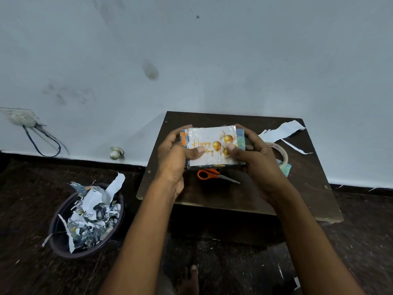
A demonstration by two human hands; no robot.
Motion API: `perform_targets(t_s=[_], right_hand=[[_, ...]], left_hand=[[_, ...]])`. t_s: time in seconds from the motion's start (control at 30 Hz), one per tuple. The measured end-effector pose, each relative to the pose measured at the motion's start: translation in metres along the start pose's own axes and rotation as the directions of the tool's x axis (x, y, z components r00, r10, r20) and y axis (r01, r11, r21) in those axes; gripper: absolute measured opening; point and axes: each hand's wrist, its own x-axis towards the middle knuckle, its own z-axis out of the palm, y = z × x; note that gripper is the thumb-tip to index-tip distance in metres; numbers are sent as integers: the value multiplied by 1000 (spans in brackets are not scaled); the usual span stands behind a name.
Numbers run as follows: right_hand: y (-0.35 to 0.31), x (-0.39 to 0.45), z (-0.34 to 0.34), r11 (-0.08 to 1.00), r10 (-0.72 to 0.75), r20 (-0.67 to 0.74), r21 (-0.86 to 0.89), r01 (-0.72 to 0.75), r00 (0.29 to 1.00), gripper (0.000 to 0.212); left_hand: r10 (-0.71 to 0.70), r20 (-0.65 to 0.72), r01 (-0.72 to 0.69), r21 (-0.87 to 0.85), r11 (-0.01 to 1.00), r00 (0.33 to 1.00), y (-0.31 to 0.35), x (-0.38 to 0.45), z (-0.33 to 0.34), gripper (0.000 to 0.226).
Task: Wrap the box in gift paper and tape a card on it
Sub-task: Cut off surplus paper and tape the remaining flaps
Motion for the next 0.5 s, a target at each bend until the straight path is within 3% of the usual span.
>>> perform_targets(t_s=[0.13, 0.2, 0.33, 0.5], right_hand=[[0, 0, -1, 994, 9, -52, -105, -14, 999, 49], [3, 1, -6, 963, -23, -142, -270, -16, 990, 45], [11, 4, -13, 789, -97, -149, -614, -16, 984, 30], [21, 4, -8, 547, -62, -26, -837, 12, 998, 33]], left_hand=[[-16, -97, 14, -17, 1000, 995, 3, 4, -6, 55], [-34, -179, 28, -37, 999, 983, 7, 7, -12, 50], [-58, -286, 49, -40, 998, 957, 6, 16, -27, 42], [-82, -312, 72, -42, 996, 947, 1, 29, -34, 45]])
